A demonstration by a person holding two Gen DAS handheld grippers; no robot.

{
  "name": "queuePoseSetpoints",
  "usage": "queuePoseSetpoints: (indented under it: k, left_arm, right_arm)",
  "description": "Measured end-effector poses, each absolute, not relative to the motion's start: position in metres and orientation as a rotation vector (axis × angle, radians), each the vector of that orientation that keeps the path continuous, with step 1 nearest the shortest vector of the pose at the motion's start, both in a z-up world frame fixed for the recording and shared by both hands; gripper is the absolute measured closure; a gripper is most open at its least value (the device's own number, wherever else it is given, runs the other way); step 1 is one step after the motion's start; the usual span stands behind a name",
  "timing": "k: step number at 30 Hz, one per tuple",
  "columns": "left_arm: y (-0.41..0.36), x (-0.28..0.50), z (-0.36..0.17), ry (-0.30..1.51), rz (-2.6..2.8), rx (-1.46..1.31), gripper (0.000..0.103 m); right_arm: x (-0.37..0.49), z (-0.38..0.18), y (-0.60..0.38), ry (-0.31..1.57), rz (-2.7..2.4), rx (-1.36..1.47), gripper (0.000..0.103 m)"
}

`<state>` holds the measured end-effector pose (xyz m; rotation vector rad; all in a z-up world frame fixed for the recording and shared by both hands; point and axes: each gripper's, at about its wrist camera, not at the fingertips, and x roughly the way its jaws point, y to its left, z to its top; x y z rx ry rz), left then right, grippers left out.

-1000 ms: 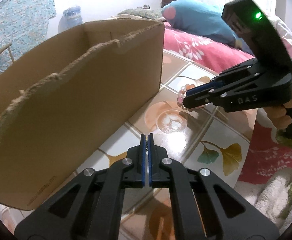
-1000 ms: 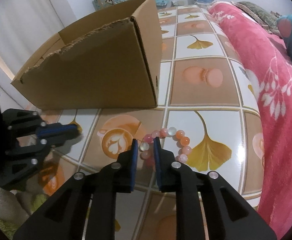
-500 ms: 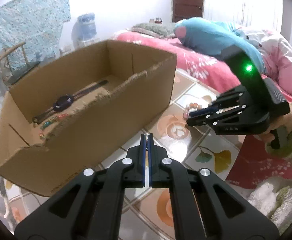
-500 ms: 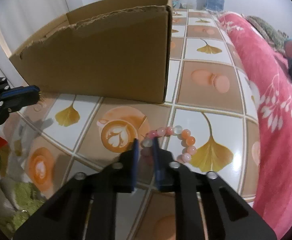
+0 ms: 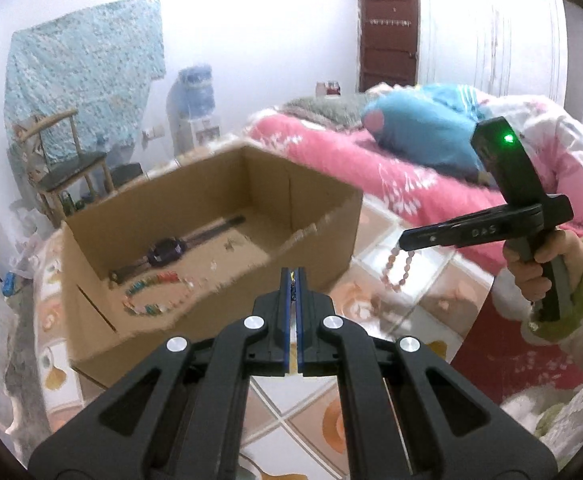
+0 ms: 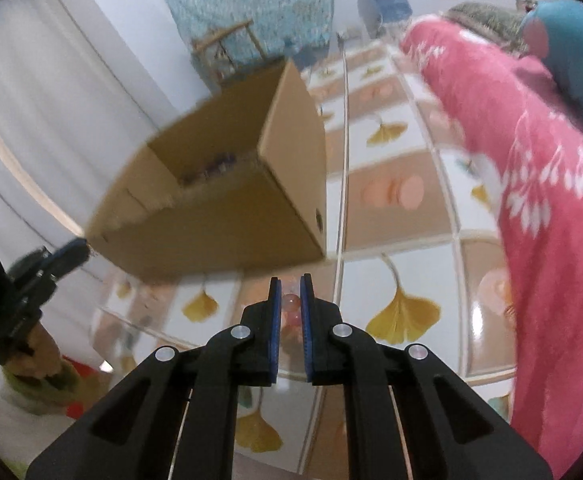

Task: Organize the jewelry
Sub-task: 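Lift the bracelet with the right tool and carry it over the box, then open the right tool over the box to drop the bracelet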

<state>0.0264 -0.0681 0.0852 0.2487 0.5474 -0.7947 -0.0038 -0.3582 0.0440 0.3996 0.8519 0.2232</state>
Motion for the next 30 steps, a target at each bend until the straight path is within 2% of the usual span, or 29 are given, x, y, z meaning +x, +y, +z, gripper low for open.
queuePoseSetpoints:
  k: [9, 15, 22, 30]
  left_arm:
    - [-0.042, 0.055, 0.125, 0.481, -0.745, 0.21, 0.102]
    - [-0.042, 0.105, 0.117, 0.628, -0.774, 0.152, 0.102]
    - [-0.064, 0.155, 0.077, 0.857, -0.822, 0.123, 0.102]
    - [-0.06, 0.172, 0.044, 0.985, -0.774, 0.125, 0.099]
  right_arm:
    - [0.0, 0.123, -0.36, 0.651, 0.271, 0.322, 0.094]
    - [0.039, 0.154, -0.345, 0.595, 0.37, 0.253, 0.094]
    - [0.094, 0.139, -0.319, 0.671, 0.457, 0.227, 0.094]
    - [0.131, 0.105, -0.302, 0.795, 0.506, 0.24, 0.094]
